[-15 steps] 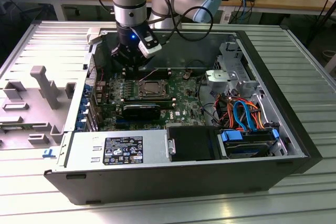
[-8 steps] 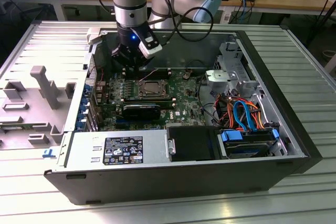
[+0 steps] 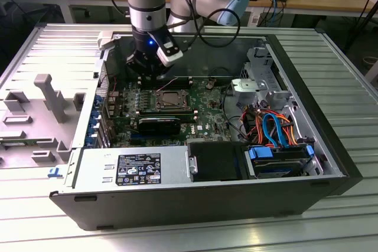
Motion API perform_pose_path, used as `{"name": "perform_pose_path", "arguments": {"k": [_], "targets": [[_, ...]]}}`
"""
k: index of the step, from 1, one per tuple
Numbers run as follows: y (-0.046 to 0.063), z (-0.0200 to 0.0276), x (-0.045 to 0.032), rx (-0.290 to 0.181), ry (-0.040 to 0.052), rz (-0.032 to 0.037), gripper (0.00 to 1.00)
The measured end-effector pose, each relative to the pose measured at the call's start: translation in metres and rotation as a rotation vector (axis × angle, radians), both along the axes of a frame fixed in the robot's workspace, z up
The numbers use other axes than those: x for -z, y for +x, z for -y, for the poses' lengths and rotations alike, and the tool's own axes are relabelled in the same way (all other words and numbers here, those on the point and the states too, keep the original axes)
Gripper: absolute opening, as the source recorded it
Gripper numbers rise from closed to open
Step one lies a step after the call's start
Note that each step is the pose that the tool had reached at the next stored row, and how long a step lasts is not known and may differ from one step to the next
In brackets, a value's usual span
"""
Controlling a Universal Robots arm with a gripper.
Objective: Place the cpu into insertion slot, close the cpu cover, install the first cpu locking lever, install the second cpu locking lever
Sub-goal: 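Install the first cpu locking lever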
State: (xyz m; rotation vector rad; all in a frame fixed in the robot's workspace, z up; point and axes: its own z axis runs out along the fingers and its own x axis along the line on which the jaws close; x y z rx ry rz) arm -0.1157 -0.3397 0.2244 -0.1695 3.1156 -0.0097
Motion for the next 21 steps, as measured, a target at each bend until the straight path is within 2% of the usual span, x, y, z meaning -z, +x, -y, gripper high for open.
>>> {"name": "perform_pose_path", "arguments": {"k": [12, 21], "targets": [[0.007, 0.0, 0.0052, 0.0, 0.0, 0.0, 0.11], [0.016, -0.0004, 0.0096, -0.001, -0.0002, 0.0, 0.11]]}}
